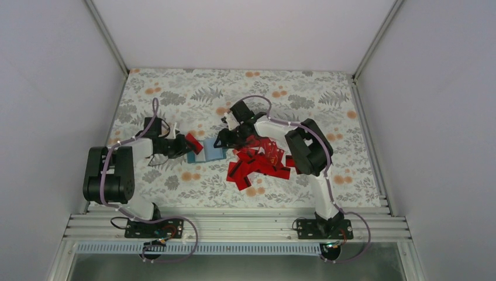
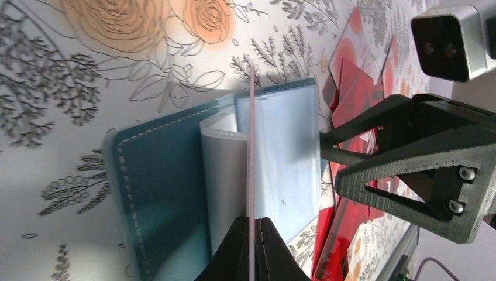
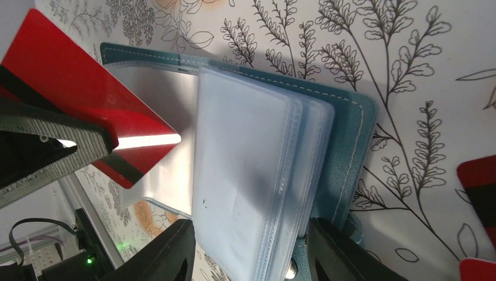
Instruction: Put the credit cards into the card holder
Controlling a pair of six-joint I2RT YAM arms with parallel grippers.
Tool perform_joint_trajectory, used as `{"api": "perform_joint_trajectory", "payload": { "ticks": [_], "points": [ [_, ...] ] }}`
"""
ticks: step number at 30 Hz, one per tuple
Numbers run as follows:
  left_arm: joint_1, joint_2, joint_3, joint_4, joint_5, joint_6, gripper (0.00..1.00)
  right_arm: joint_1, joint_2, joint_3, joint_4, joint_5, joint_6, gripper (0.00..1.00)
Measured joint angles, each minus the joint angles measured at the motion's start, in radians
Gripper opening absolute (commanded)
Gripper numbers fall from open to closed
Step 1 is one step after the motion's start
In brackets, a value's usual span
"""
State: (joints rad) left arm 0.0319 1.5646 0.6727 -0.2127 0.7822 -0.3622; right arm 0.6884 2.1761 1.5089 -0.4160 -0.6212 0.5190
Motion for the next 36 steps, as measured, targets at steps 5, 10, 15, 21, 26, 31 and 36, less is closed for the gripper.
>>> {"api": "perform_joint_trajectory", "payload": {
  "ticks": [5, 10, 15, 21, 26, 31, 36],
  "points": [
    [0.000, 0.034, -0.005, 0.046, 0.049, 0.014, 0.02, -0.003, -0.001, -0.007, 0.013, -0.011, 0.010, 0.50],
    [-0.002, 0.074, 0.002, 0.054, 0.068, 0.031, 0.02, -0.003, -0.001, -0.016, 0.025, -0.019, 0.011, 0.49],
    [-0.003, 0.085, 0.005, 0.055, 0.076, 0.042, 0.02, -0.003, -0.003, -0.022, 0.035, -0.025, 0.011, 0.49],
    [-0.009, 0.116, 0.017, 0.060, 0.102, 0.052, 0.02, -0.004, -0.003, -0.024, 0.038, -0.028, 0.012, 0.49],
    [-0.013, 0.126, 0.018, 0.061, 0.126, 0.060, 0.02, -0.005, -0.003, -0.024, 0.040, -0.034, 0.014, 0.49],
    [-0.014, 0.133, 0.018, 0.061, 0.139, 0.063, 0.02, -0.005, -0.003, -0.024, 0.040, -0.034, 0.015, 0.49],
    [-0.016, 0.151, 0.018, 0.056, 0.157, 0.064, 0.02, -0.005, -0.003, -0.024, 0.041, -0.036, 0.016, 0.49]
  ]
}}
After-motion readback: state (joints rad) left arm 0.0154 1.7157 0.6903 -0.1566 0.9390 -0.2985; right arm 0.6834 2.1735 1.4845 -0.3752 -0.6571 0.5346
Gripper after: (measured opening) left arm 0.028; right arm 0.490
